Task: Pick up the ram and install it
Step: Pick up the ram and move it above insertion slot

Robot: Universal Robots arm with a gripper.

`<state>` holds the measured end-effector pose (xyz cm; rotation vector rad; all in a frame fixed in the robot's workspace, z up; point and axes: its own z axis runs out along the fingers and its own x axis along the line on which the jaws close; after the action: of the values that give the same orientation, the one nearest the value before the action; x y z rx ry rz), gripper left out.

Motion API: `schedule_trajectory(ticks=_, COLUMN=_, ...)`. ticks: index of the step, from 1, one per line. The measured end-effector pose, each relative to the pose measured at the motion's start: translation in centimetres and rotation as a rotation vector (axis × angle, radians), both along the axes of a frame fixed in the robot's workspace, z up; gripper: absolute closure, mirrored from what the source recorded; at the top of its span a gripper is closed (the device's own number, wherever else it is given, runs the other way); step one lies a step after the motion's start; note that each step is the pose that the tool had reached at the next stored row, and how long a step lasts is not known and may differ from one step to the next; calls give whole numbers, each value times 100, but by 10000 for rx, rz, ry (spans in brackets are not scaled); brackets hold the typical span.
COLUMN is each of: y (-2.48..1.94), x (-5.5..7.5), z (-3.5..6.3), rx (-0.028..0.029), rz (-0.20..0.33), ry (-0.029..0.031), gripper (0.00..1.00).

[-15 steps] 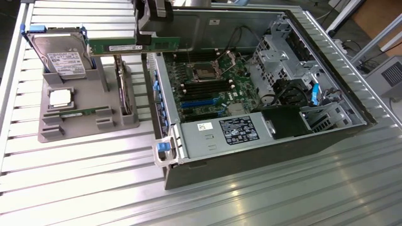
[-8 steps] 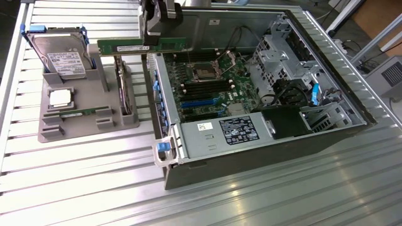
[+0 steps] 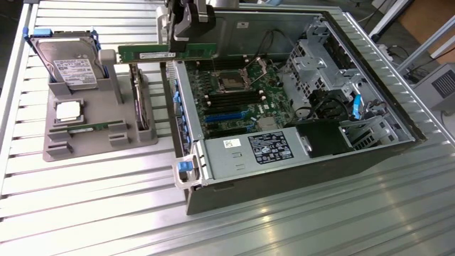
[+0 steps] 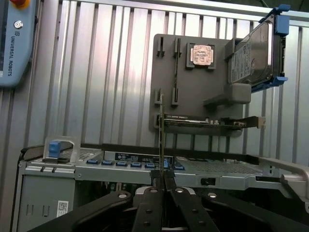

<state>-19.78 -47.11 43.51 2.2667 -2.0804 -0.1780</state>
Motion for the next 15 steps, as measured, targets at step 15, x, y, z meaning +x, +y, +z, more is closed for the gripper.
schedule_trajectory(ticks=15, y=0, x=169, z=-26, rx=1, rz=0, ry=19, gripper=88)
